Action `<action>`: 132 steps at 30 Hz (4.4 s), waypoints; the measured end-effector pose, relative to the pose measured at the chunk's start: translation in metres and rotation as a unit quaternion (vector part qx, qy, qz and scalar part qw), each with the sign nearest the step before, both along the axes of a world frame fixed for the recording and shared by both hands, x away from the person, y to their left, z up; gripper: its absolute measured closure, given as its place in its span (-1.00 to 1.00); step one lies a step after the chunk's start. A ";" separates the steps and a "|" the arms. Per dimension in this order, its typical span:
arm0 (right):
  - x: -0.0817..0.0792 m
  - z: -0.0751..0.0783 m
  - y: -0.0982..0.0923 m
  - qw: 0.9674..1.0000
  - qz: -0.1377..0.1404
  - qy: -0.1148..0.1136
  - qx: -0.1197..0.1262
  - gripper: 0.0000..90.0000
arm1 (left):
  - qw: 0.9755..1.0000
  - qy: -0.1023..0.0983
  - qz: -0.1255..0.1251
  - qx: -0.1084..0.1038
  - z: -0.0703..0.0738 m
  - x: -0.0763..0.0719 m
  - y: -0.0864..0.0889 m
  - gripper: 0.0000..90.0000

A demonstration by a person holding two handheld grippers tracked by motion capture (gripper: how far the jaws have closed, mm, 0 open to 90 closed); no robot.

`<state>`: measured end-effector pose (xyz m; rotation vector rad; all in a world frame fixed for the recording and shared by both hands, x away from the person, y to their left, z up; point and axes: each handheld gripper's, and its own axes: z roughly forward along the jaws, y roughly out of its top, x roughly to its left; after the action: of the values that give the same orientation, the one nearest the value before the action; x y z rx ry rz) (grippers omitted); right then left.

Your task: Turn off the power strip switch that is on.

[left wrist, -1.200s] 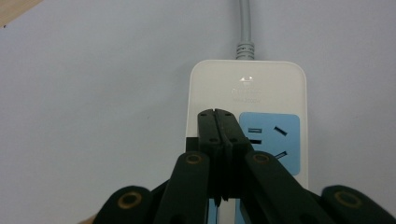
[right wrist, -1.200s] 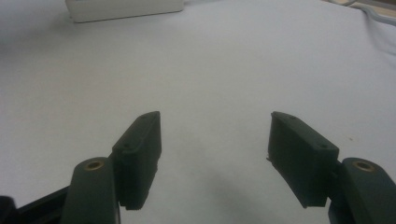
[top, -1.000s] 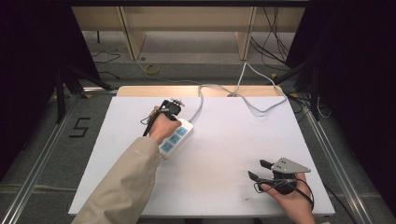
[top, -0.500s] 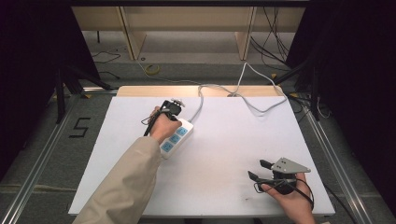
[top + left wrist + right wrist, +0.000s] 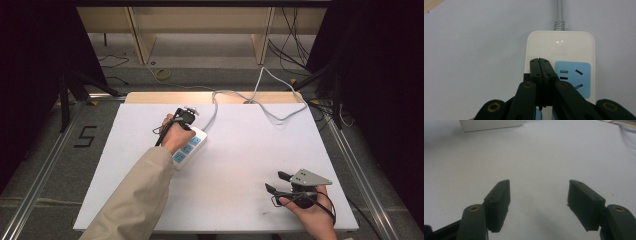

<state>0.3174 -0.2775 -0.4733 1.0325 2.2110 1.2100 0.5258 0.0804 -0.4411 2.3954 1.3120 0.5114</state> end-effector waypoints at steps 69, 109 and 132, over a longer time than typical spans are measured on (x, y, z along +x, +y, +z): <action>0.001 0.000 0.002 1.000 0.005 0.000 -0.001 -0.20 | 1.000 0.005 -0.001 -0.003 0.003 0.000 0.006 1.00; 0.001 0.000 0.000 1.000 -0.001 0.000 -0.001 -0.20 | 0.988 -0.081 -0.097 -0.094 0.025 -0.105 0.065 -0.17; 0.001 0.000 0.000 1.000 0.002 0.001 0.001 -0.20 | 0.982 -0.097 -0.093 -0.134 -0.019 -0.185 0.114 -0.35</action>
<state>0.3183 -0.2771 -0.4736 1.0296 2.2148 1.2130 0.3405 0.1944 -0.4603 2.1559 0.9938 0.4688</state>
